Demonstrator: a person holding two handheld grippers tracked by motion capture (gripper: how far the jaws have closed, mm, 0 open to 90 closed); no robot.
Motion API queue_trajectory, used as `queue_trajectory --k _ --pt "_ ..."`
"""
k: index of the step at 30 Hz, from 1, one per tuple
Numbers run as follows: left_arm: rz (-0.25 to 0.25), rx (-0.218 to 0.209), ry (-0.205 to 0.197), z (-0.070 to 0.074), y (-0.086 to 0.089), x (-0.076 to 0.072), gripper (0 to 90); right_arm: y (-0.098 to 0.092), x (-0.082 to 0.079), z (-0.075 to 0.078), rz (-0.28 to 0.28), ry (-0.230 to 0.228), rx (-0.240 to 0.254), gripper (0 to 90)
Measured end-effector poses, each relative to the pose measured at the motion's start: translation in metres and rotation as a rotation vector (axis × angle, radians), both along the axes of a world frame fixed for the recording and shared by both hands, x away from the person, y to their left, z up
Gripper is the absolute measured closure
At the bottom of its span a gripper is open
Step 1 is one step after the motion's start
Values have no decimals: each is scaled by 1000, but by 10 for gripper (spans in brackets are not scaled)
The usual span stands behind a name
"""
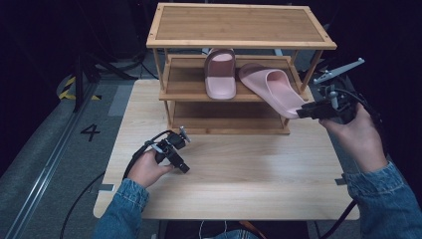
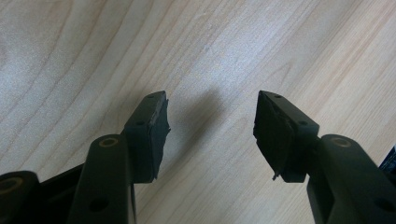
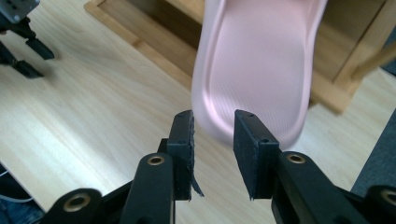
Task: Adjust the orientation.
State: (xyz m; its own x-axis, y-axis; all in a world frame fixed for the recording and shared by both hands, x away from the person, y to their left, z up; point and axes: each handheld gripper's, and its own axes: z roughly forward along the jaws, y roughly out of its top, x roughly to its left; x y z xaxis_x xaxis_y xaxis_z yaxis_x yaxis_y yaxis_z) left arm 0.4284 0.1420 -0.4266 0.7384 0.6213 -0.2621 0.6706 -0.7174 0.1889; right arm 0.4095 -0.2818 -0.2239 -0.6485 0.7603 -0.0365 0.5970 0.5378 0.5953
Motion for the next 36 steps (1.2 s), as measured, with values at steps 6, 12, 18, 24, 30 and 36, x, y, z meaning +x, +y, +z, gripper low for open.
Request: queue_trajectory --k 6,12,18,24,30,36 --pt "1 5 4 0 1 -1 447 -16 -8 -13 -13 39 12 722" --pt "0 0 1 0 1 -2 447 -16 0 -23 -15 57 26 748" --pt "11 0 1 -1 5 -3 447 -9 12 -28 -1 53 39 767" --pt "16 4 4 0 7 -6 447 0 24 -30 1 51 56 768" --pt "27 2 -1 0 12 -9 447 16 37 -32 22 49 64 768" --pt "38 4 1 0 17 -12 447 32 46 -31 46 44 52 766"
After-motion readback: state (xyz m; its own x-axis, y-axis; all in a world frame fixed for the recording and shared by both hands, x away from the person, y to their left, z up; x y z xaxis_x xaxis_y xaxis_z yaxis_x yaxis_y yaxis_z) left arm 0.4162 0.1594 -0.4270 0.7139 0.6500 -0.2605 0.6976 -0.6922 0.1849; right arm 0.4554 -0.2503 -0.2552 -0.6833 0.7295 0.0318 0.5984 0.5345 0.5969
